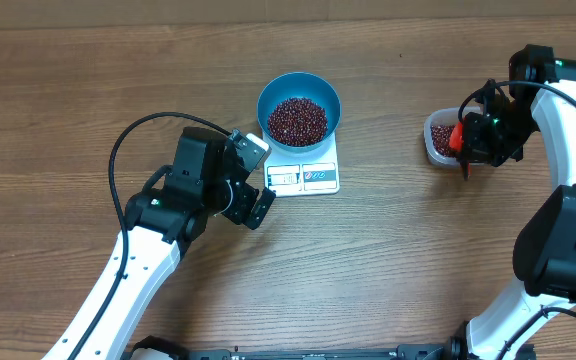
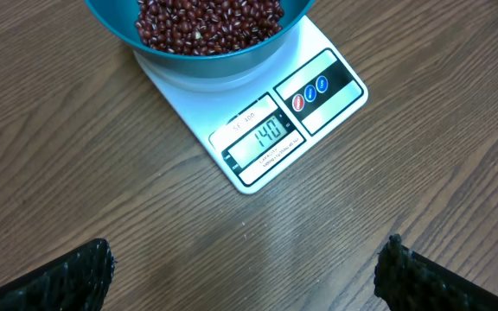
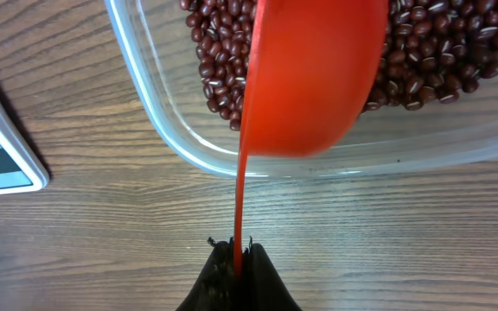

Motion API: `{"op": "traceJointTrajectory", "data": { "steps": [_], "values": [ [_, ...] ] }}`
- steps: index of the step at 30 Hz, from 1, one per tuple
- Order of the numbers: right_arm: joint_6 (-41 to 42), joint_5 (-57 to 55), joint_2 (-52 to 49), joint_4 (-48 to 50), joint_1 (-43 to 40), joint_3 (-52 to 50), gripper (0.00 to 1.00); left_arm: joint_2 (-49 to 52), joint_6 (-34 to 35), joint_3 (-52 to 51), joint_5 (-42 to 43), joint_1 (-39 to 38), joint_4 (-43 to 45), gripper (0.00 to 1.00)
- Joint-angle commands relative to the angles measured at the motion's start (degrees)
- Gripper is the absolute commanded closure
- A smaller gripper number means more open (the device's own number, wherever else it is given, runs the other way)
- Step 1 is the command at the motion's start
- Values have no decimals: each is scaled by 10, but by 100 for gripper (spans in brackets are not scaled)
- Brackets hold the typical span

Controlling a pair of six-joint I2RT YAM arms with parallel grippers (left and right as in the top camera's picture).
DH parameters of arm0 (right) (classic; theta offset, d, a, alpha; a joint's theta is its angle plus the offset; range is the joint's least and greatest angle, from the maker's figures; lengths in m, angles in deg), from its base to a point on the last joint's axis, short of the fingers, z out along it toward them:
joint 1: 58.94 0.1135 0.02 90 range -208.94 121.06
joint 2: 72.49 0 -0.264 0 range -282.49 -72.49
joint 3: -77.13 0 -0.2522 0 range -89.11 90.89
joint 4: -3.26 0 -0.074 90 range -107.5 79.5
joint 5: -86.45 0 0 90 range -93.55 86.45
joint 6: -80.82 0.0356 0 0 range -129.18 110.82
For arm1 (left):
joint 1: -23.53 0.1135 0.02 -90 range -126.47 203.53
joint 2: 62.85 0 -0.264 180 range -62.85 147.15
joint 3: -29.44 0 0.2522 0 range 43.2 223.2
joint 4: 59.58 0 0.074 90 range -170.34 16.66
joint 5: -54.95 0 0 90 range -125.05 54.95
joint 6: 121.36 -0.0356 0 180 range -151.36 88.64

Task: Scoop item into bowl and weigh 150g on scale

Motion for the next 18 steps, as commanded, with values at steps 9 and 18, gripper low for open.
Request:
{"op": "traceJointTrajectory", "data": {
  "steps": [9, 18],
  "values": [
    [0, 7, 7, 8, -4, 11, 96, 3, 7, -2, -4, 2, 0, 1],
    [3, 10, 7, 19, -4, 11, 95, 3, 7, -2, -4, 2, 0, 0]
  ]
}}
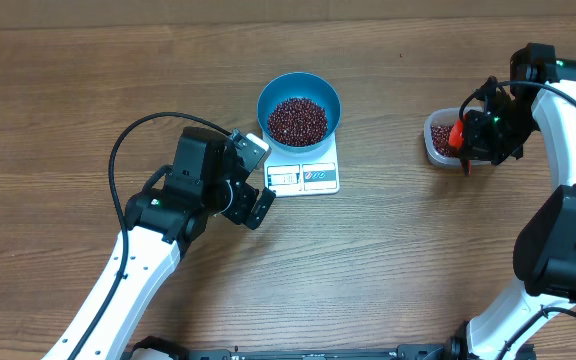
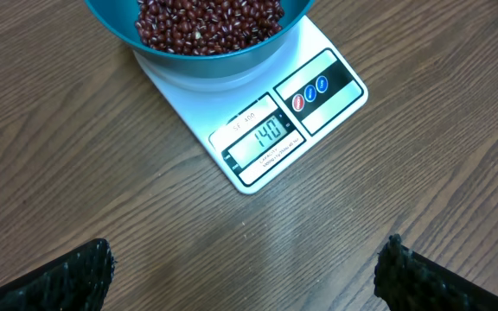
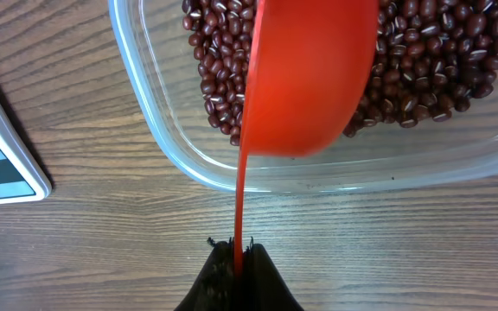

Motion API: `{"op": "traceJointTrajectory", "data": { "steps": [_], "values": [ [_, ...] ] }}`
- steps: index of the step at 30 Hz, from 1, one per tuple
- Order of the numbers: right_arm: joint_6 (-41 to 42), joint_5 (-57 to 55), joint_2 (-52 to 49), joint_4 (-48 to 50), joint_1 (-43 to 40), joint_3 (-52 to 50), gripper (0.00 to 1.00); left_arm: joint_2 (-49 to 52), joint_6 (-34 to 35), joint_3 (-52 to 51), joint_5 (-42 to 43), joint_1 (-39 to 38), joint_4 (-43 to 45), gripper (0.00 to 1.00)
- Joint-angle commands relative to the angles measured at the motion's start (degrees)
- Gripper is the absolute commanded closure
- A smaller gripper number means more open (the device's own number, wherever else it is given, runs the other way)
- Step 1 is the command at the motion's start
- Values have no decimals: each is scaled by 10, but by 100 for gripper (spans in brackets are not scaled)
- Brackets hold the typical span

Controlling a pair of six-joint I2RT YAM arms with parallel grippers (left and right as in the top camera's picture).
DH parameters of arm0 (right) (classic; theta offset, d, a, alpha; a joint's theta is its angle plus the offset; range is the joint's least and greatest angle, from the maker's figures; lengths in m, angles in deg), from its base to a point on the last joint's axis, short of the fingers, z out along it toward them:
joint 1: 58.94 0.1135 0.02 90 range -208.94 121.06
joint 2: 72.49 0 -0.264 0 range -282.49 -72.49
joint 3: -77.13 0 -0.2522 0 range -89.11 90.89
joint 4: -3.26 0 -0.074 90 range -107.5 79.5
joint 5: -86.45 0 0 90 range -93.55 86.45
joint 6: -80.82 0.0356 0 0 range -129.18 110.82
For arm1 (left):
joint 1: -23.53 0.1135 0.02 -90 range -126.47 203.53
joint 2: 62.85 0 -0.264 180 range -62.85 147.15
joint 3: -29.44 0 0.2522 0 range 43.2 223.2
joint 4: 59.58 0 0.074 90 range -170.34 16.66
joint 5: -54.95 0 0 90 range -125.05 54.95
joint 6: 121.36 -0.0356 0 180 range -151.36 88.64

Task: Scoop item into bowl and weigh 150g on scale

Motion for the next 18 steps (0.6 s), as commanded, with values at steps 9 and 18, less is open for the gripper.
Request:
{"op": "traceJointTrajectory", "data": {
  "steps": [9, 18],
  "values": [
    [63, 12, 7, 15, -3, 8, 84, 3, 7, -2, -4, 2, 0, 1],
    [130, 11, 7, 32, -2, -5, 79, 3, 7, -2, -4, 2, 0, 0]
  ]
}}
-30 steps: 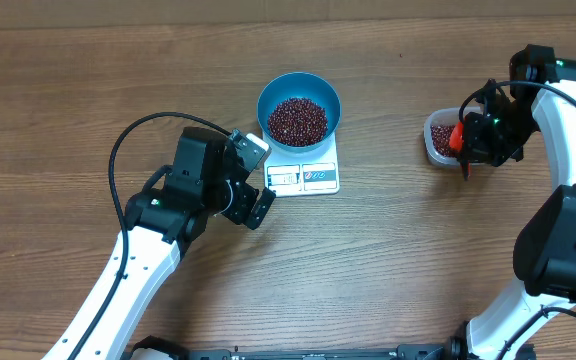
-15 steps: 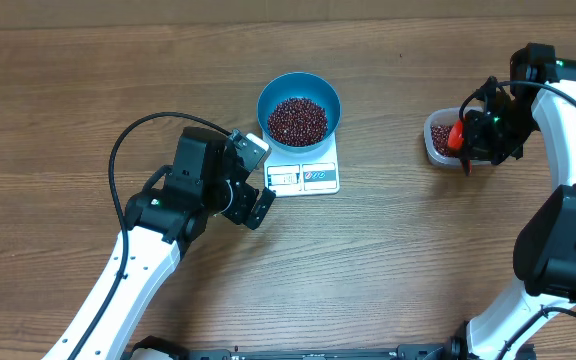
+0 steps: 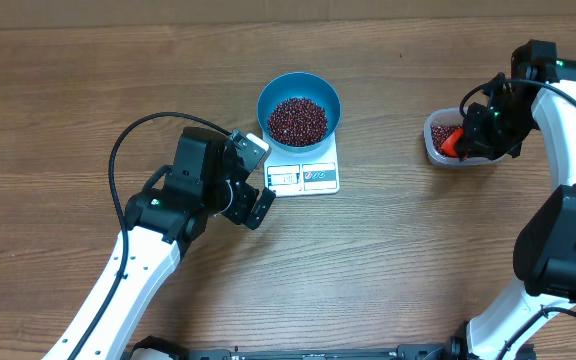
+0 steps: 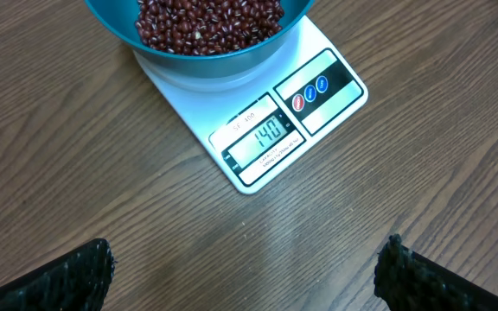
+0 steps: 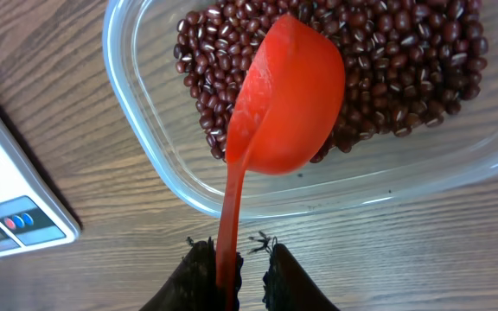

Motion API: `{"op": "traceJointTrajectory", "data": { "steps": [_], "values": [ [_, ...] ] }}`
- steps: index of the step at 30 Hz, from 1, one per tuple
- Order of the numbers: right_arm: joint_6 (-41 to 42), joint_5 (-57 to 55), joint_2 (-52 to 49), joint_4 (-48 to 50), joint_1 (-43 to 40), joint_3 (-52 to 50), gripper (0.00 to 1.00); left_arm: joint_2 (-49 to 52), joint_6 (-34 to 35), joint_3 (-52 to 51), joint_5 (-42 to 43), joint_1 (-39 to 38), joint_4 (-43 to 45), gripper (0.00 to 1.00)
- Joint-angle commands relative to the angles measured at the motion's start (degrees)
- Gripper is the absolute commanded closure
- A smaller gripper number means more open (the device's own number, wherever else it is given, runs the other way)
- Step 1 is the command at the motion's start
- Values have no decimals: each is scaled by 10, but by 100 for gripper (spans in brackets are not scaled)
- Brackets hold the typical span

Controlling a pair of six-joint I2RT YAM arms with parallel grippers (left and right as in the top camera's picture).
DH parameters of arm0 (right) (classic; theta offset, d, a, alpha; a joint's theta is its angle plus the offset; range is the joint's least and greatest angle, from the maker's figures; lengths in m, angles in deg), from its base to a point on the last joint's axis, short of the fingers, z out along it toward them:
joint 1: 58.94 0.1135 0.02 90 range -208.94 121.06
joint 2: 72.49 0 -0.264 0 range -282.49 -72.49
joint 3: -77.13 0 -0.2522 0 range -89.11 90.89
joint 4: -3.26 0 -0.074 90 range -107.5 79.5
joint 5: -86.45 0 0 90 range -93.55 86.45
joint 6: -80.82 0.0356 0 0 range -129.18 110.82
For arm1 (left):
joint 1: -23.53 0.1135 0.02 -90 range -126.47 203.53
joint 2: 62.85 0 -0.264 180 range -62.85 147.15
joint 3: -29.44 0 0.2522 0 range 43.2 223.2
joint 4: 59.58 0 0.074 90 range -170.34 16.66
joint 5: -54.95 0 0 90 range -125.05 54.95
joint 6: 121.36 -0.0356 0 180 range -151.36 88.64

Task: Scoop item into bowl and weigh 150g on scale

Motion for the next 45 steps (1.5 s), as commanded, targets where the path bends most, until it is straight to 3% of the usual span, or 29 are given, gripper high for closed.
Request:
{"op": "traceJointTrajectory", "data": {
  "steps": [1, 3, 8, 19, 27, 35, 41, 45],
  "values": [
    [39, 6, 7, 1, -2, -5, 78, 3, 7, -2, -4, 2, 0, 0],
    [47, 6, 7, -2, -2, -5, 76, 3, 7, -2, -4, 2, 0, 0],
    [54, 6, 7, -24, -2, -5, 55, 3, 7, -2, -4, 2, 0, 0],
    [74, 9, 7, -33, -2, -5, 54, 3, 7, -2, -4, 2, 0, 1],
    [86, 48, 7, -39, -2, -5, 43, 3, 7, -2, -4, 2, 0, 0],
    [101, 60, 7, -27, -2, -5, 69, 3, 7, -2, -4, 2, 0, 0],
    [127, 60, 7, -23, -2, -5, 78, 3, 7, -2, -4, 2, 0, 0],
    [127, 60, 7, -23, -2, -5, 92, 3, 7, -2, -4, 2, 0, 1]
  ]
}}
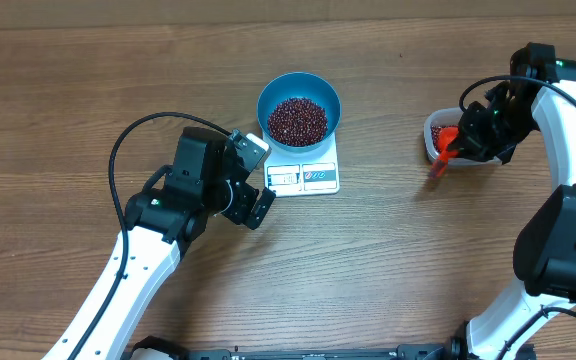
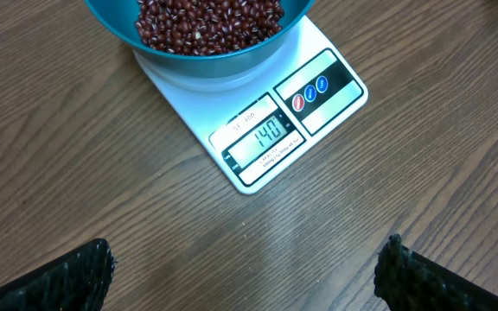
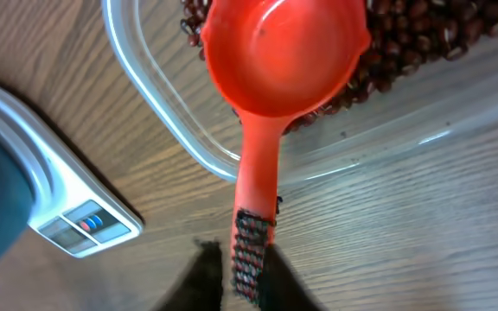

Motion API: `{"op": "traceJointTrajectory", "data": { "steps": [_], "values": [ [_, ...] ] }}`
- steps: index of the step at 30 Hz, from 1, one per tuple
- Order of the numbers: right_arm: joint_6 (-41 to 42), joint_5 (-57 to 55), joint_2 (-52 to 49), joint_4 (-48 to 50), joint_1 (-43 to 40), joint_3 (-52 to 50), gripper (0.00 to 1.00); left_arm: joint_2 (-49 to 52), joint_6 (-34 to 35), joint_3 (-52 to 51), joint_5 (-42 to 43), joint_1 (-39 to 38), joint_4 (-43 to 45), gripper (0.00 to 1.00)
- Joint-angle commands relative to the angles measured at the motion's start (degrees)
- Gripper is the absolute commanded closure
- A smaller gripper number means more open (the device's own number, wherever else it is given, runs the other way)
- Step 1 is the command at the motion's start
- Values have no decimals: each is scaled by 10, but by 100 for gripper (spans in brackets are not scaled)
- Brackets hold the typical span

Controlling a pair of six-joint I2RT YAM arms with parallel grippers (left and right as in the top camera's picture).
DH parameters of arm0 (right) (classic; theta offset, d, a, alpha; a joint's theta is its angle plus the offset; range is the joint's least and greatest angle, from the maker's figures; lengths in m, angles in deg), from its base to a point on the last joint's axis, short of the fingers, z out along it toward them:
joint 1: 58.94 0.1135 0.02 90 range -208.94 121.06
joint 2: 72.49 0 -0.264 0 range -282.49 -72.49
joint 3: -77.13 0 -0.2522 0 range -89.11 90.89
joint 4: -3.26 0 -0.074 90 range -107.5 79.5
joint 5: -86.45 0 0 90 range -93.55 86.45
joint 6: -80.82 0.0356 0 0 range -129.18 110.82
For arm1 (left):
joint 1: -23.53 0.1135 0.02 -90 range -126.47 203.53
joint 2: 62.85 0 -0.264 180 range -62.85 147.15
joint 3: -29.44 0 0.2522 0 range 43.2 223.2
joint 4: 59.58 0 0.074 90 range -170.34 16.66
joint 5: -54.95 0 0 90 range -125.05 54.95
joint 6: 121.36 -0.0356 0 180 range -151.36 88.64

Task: Scoop item into bowl and weigh 150g on scale

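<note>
A blue bowl (image 1: pixel 299 110) full of red beans (image 2: pixel 206 22) stands on the white scale (image 2: pixel 271 130), whose display reads 140. My left gripper (image 2: pixel 247 250) hangs open over bare table just in front of the scale. A clear container (image 3: pixel 158 112) of beans sits at the right. The red scoop (image 3: pixel 284 47) lies hollow side up on those beans, empty, with its handle (image 3: pixel 256 186) over the container's rim. The handle's taped end lies between the blurred fingers of my right gripper (image 3: pixel 239 252), which stand slightly apart, with a gap on the left side.
The wooden table (image 1: pixel 388 260) stretches in front of both arms. A black cable (image 1: pixel 118 150) loops off the left arm. The scale's corner (image 3: pixel 76 229) lies to the left of the container.
The scoop was on its side in the beans with the right fingers close at its handle. Now it lies hollow side up, its taped handle end bared between the parted fingers. The left arm is unchanged.
The right gripper held the scoop edge-on over the container, shut on its thin handle, and stayed so a moment later. Then the scoop lay tilted on the beans with the fingers a little apart. Now it rests flat and empty. The scale stayed at 140 throughout.
</note>
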Motion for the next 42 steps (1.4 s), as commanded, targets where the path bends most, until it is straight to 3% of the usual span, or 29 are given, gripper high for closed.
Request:
{"op": "traceJointTrajectory", "data": {
  "steps": [1, 3, 5, 10, 20, 25, 27, 32, 42],
  "values": [
    [9, 5, 7, 2, -2, -4, 93, 3, 7, -2, -4, 2, 0, 0],
    [9, 5, 7, 3, -2, -4, 92, 3, 7, -2, -4, 2, 0, 1],
    [8, 3, 7, 3, -2, -4, 83, 3, 7, -2, -4, 2, 0, 0],
    [-15, 3, 28, 7, -2, 5, 74, 3, 7, -2, -4, 2, 0, 0],
    [27, -64, 219, -13, -2, 0, 52, 3, 7, -2, -4, 2, 0, 1],
    [80, -67, 320, -9, -2, -79, 46, 3, 7, -2, -4, 2, 0, 0],
    [110, -74, 354, 9, -2, -123, 37, 3, 7, -2, -4, 2, 0, 0],
    [179, -78, 426, 67, -2, -226, 0, 3, 7, -2, -4, 2, 0, 0],
    [219, -39, 434, 164, -1, -320, 0, 3, 7, -2, -4, 2, 0, 0]
  ]
}}
